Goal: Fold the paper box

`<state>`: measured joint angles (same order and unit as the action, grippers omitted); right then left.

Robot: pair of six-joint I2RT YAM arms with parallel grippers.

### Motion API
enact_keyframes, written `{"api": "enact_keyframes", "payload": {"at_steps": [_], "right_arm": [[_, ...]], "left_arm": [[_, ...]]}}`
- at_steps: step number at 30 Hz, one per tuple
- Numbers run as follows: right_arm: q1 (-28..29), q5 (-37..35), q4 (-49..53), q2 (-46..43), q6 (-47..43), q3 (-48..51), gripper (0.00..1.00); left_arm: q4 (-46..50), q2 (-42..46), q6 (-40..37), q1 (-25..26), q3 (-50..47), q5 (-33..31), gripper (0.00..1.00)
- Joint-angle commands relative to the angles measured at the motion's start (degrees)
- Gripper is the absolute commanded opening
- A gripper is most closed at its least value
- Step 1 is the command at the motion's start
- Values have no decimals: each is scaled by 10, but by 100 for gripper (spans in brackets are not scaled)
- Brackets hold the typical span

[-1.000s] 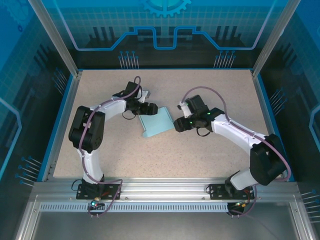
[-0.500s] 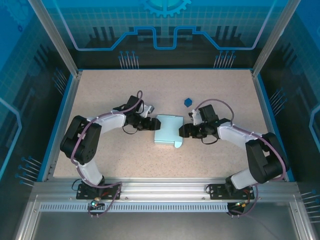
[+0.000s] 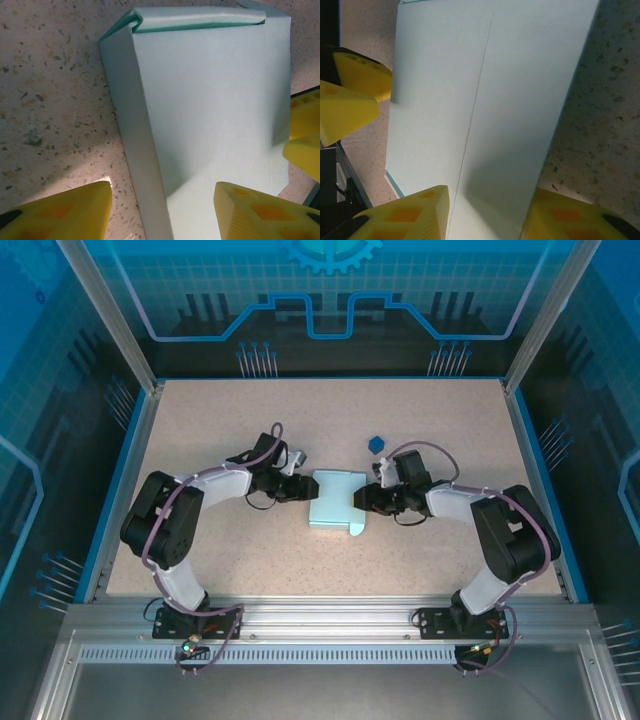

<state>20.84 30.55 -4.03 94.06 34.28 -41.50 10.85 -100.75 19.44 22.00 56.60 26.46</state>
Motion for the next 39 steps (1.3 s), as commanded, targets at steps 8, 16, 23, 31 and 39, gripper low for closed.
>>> {"api": "enact_keyframes", "payload": {"at_steps": [8,16,23,31,39], "right_arm": [[-7,80,-161,-15,81,47,11],[28,56,-198,-96,152,63,8],[62,-18,-143,-158,178,53,7],[94,-83,-93,-146,199,39,8],[118,-167,-60,-139,244,37,7]], "left_arm": [[-19,-18,31,7,-17,3,42],[-44,-25,46,8,-24,34,49],[-57,-40,52,12,-12,51,53],[-63,-60,54,24,9,55,55],[-57,-41,51,24,9,13,59]]}}
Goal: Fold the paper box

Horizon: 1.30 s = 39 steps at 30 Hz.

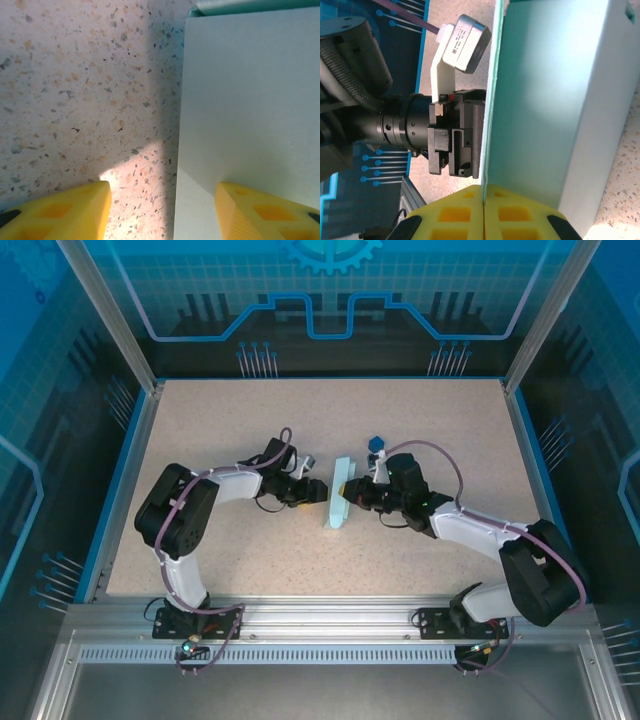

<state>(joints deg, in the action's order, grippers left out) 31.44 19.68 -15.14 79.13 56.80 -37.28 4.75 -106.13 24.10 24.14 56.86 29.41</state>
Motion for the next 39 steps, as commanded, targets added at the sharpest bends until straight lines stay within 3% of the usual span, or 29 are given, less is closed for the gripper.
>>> {"api": "enact_keyframes", "payload": {"at_steps": [1,7,11,16,20,24,30,39], "right_arm": [[14,-67,54,11,22,-6,7],[28,-109,67,14,37,-14,6],[31,-118,67,24,43,-19,6],[32,-121,67,34,46,-29,6],[32,-121,69,44,45,-38,6],[33,-118,70,50,46,-44,6],[33,-119,67,50,50,-46,6],[32,-125,65,43,56,-39,6]], "left_arm": [[2,24,6,2,0,-29,60],[-11,127,7,3,-62,-137,67],[-58,229,5,9,-139,-166,72],[-125,346,-30,75,-232,-229,80],[-192,392,-63,123,-282,-249,84],[-225,381,-135,187,-292,-320,88],[-302,304,-198,239,-276,-404,92],[-423,195,-232,257,-262,-440,93]]}}
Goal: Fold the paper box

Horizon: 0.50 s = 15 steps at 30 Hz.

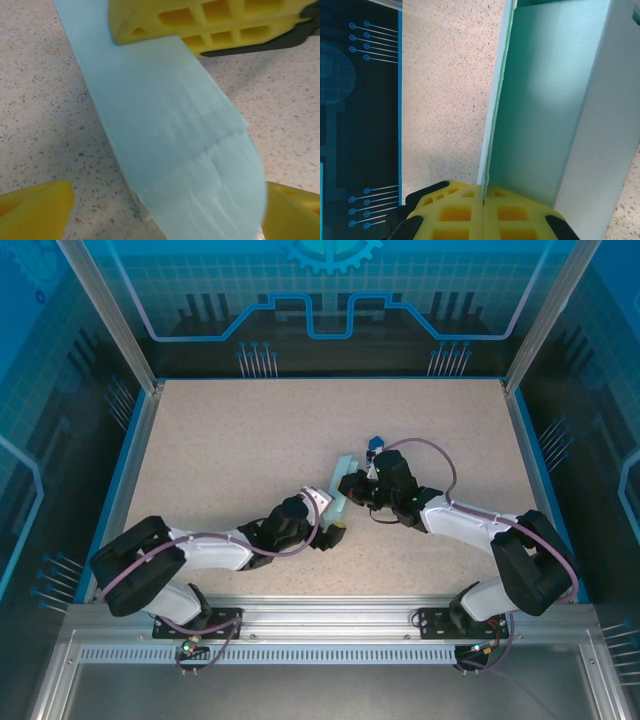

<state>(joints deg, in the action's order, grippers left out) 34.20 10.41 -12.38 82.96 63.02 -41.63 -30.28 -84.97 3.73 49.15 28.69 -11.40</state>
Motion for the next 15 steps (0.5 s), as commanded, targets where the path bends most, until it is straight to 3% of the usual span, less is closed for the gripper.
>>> {"api": "enact_keyframes", "payload": {"at_steps": [1,10,15], "right_arm": [[4,-33,37,5,-6,5,6],[3,-35,34,2,-2,9,6],[-1,-36,37,-4,-2,8,7]], "left_arm": [[-86,-26,-31,8,20,-35,92],[-138,-57,-32,8,19,-44,77],[-151,-72,-34,7,19,-46,63]]}}
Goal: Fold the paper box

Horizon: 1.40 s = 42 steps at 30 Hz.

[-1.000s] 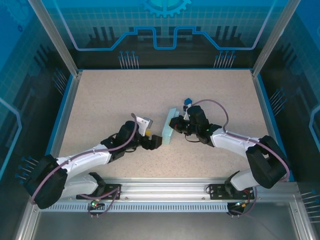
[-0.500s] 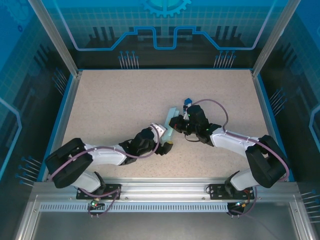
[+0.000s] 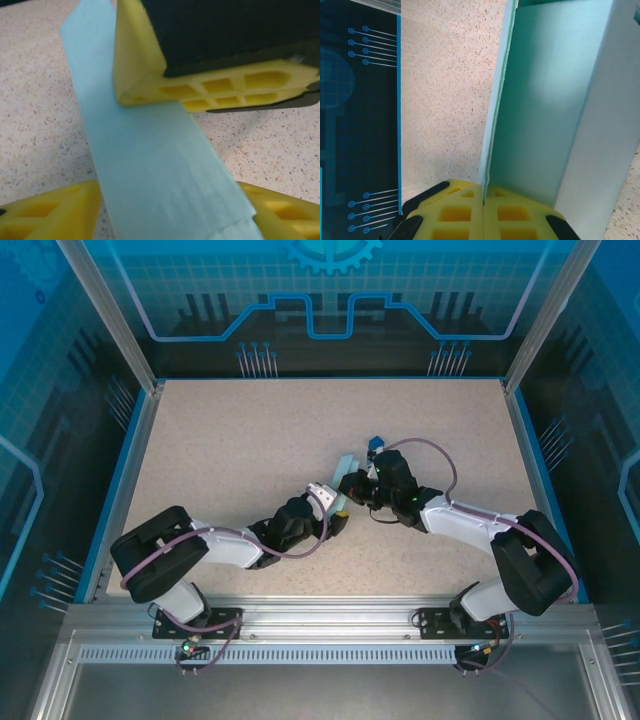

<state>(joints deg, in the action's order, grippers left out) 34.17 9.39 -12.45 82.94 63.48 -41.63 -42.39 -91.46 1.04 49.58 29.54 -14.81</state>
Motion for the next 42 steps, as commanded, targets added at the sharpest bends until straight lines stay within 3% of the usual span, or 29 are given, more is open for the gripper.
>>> {"api": "enact_keyframes", "payload": {"at_steps": [1,7,12,17,19,22,30,37,42], "right_arm": [[-1,-26,39,-6,-7,8,7],[-13,-18,49,-31,-25,1,12],[-36,-16,96,-78,-85,-14,26],[-76,20,137,-122,-202,-35,39],[-94,59,155,-121,-302,-60,43],[-109,96,218,-92,-470,-121,44],[-150,63,188,-72,-750,-102,43],[-207,125,186,-56,-875,-66,42],[-208,130,242,1,-931,-105,40]], "left_arm": [[-33,-7,-7,3,10,-12,60],[-35,2,-13,-1,0,16,45],[-11,28,-19,-24,-13,61,42],[44,59,-51,-72,-8,158,38],[70,60,-68,-108,6,246,38],[112,55,-110,-144,32,340,37],[200,62,-171,-196,76,430,35],[215,44,-209,-222,87,471,35],[220,16,-218,-222,99,476,38]]}}
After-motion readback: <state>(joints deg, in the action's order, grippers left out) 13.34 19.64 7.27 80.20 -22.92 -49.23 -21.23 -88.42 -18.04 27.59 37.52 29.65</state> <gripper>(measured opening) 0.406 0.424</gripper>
